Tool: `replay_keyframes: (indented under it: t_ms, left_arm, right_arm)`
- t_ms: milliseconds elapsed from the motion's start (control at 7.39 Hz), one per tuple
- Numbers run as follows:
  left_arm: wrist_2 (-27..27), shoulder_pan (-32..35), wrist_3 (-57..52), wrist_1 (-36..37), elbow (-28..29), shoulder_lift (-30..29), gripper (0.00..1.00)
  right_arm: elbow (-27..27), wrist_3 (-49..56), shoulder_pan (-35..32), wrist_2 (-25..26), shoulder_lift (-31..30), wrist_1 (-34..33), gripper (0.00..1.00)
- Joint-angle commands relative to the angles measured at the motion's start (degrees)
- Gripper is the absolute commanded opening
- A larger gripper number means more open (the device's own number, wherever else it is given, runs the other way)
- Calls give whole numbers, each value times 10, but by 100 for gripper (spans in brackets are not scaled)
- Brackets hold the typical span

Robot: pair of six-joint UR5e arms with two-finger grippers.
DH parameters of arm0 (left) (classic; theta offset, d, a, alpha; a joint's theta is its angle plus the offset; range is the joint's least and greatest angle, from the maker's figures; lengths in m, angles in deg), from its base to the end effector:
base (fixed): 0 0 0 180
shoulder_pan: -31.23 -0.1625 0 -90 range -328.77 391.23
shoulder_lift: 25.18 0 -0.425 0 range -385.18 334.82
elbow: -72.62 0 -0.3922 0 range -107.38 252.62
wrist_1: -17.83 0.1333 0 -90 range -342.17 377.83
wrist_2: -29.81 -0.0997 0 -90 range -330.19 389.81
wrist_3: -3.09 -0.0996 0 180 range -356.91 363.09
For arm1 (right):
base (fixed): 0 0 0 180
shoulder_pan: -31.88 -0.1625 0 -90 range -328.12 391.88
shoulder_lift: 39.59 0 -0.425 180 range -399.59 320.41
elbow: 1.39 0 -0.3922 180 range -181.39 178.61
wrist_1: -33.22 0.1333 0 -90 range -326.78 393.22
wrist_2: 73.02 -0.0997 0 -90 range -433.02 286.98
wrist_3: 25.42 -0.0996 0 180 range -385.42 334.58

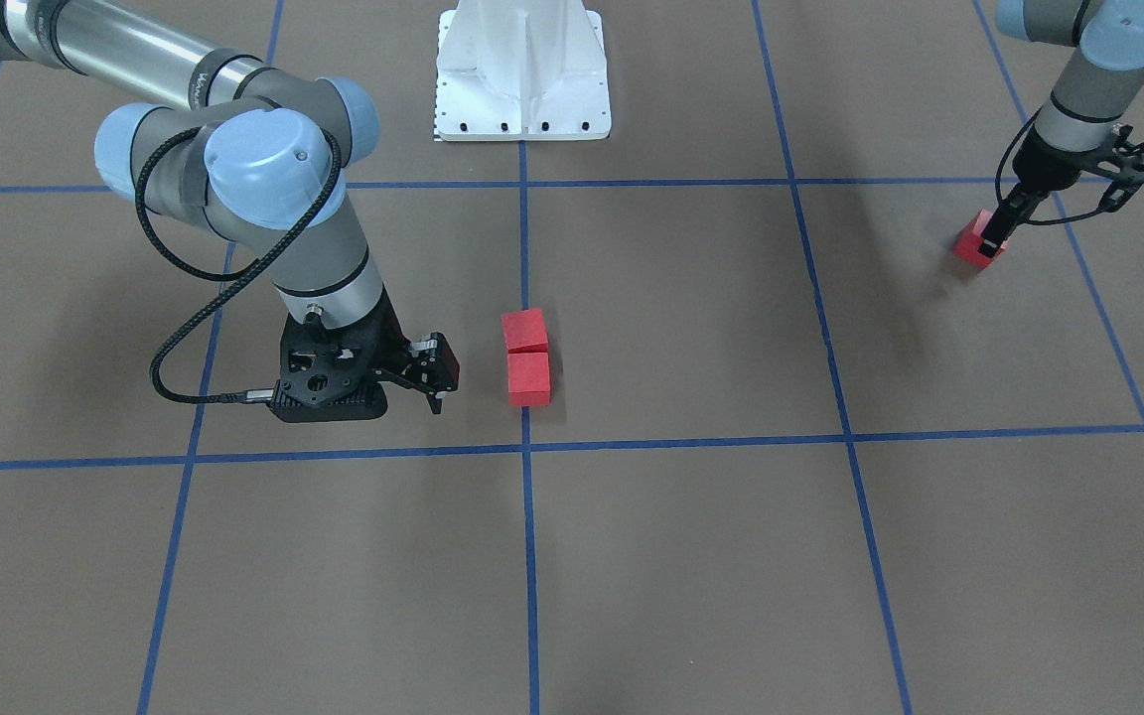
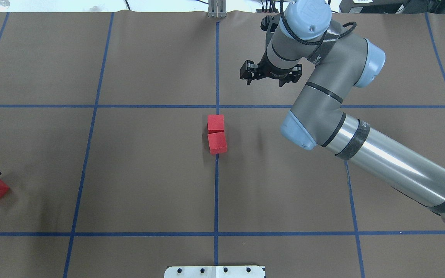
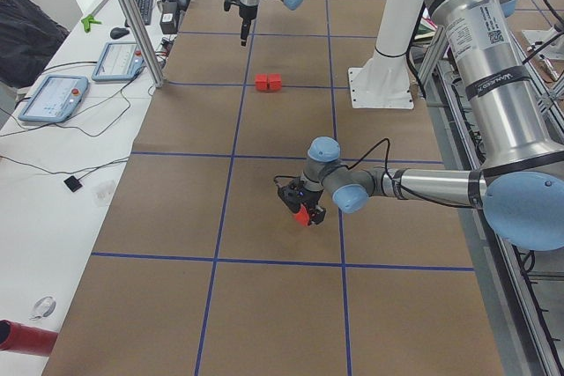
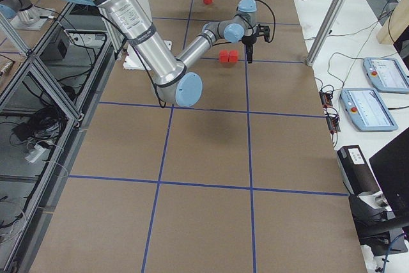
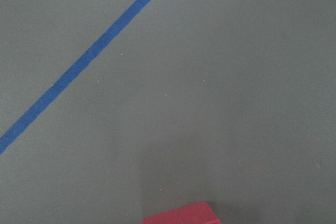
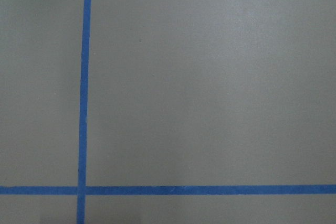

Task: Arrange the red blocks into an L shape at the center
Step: 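Grasp the red cube at the table edge with the left gripper and lift it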

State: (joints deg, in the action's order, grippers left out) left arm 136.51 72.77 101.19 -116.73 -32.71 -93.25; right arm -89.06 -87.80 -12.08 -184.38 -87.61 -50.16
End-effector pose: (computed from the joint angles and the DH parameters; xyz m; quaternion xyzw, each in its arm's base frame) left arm 0.2062 -0.3225 0.6157 -0.0389 0.3477 -0.3499 0.8690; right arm -0.4525 -0.5712 0.2203 0.0876 -0.4128 0.0563 0.9048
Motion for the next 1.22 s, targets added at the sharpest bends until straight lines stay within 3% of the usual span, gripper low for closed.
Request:
replay_keyframes:
  t_ms: [0,271,406,541,677,1083]
  left_arm:
    - [0,-7,0,0,18,-13,100]
    - [0,-9,-1,0,22,-12,99]
    - [0,-9,-1,0,24,-12,87]
    - [0,-9,-3,0,24,-10,35]
    - [0,-9,-5,1,26,-8,0]
    - [9,0,-5,13,-5,-5,0]
  right_arm:
    - [-8,1,-2,0,-4,0,99]
    - [-9,1,-2,1,-3,0,99]
    - [-12,0,-2,1,-2,0,99]
    - [-17,-1,-1,1,-3,-1,99]
    - [-21,-1,-2,2,-6,-1,99]
    - [-44,1,-15,-7,-24,-4,99]
